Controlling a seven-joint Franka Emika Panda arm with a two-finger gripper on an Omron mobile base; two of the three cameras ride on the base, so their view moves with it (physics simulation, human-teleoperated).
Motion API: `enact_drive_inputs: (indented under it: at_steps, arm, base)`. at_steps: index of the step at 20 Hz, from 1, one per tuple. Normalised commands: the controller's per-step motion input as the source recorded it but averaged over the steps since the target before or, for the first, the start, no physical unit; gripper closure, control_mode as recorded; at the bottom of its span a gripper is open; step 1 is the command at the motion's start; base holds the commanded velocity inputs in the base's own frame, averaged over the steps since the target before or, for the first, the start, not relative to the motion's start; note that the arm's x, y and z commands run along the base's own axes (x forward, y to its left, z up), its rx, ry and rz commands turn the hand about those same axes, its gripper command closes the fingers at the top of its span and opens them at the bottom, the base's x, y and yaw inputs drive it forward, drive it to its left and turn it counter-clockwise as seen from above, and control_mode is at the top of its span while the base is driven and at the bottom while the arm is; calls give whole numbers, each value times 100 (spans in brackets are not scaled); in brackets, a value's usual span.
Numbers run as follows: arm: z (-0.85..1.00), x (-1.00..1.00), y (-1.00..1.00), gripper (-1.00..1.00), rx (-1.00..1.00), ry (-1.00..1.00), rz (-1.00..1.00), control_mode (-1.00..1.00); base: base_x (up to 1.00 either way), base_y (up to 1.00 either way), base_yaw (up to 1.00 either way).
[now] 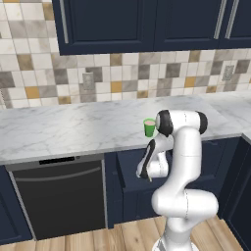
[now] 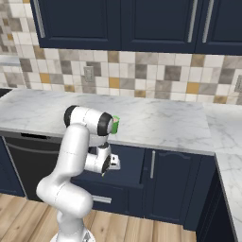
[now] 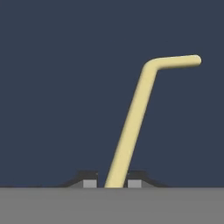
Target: Pick up the straw from the right drawer and put it inside the smoothie cup.
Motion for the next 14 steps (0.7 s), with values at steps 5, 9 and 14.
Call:
enact_drive_inputs:
  at_steps: [5, 9, 14]
  arm:
    - [8, -2, -1, 100, 0, 0, 1, -100]
    - [54, -7, -2, 100, 0, 3, 4, -100]
    - [81, -9, -6, 100, 0, 5, 6, -100]
  base:
    - [0, 0, 0]
    - [0, 0, 0]
    - [0, 0, 0]
